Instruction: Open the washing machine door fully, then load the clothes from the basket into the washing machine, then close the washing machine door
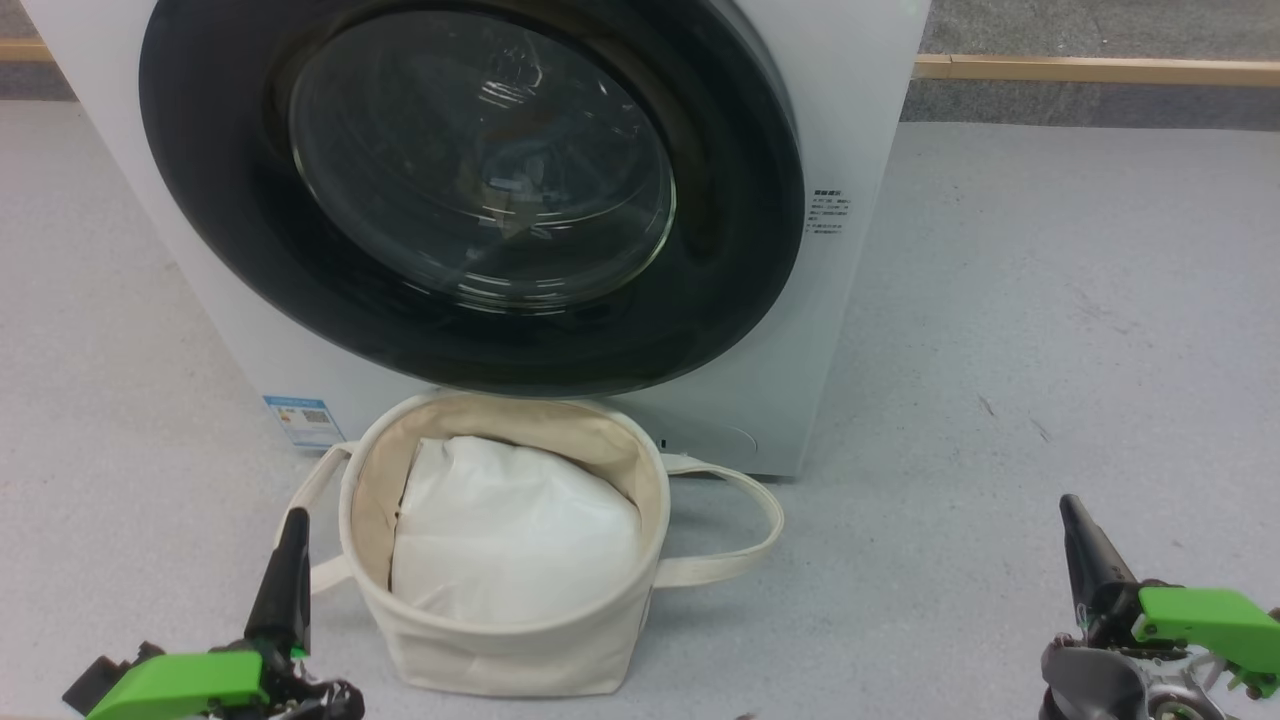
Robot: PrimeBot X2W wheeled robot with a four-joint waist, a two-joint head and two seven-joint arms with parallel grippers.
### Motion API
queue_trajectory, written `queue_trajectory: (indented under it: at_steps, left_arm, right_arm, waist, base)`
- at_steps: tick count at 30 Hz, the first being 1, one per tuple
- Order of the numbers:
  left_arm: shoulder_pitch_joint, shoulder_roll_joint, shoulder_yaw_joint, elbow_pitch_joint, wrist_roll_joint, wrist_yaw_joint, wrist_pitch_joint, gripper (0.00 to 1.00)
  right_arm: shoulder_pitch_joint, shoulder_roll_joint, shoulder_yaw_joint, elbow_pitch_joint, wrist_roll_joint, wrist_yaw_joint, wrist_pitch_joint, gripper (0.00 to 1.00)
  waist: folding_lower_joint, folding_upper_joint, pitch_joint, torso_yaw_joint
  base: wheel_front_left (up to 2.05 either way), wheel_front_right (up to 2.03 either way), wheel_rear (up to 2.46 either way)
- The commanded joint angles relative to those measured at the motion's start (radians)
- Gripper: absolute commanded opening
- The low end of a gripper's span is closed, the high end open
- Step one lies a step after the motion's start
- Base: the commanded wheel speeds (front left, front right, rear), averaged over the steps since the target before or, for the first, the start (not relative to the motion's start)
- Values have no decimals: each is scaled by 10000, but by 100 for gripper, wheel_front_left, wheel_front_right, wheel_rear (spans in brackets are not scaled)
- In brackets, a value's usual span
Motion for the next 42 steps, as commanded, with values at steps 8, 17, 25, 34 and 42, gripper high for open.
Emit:
queue_trajectory:
  at_steps: [8, 17, 25, 34, 42]
  left_arm:
    - [-286, 57, 354, -394, -26, -14, 84, 0]
    - [-286, 57, 354, -393, -26, -14, 84, 0]
    - [-286, 57, 354, -393, -26, -14, 84, 0]
    - [-286, 57, 354, -393, -26, -14, 84, 0]
    - [-286, 57, 354, -393, -26, -14, 84, 0]
  right_arm:
    - [-288, -30, 210, -375, 38, 2, 89, 0]
    - [-288, -30, 210, -375, 38, 2, 89, 0]
    - [-288, -30, 210, -375, 38, 2, 89, 0]
    - [-288, -30, 210, -375, 38, 2, 89, 0]
    - [-288, -30, 210, -375, 38, 2, 89, 0]
  waist:
    - [1, 0, 0, 1]
    - [1, 0, 0, 1]
    - [1, 0, 0, 1]
    - [1, 0, 0, 1]
    - [1, 0, 0, 1]
  base:
    - [0, 0, 0]
    - [0, 0, 0]
    - [0, 0, 0]
    - [0, 0, 0]
    - [0, 0, 0]
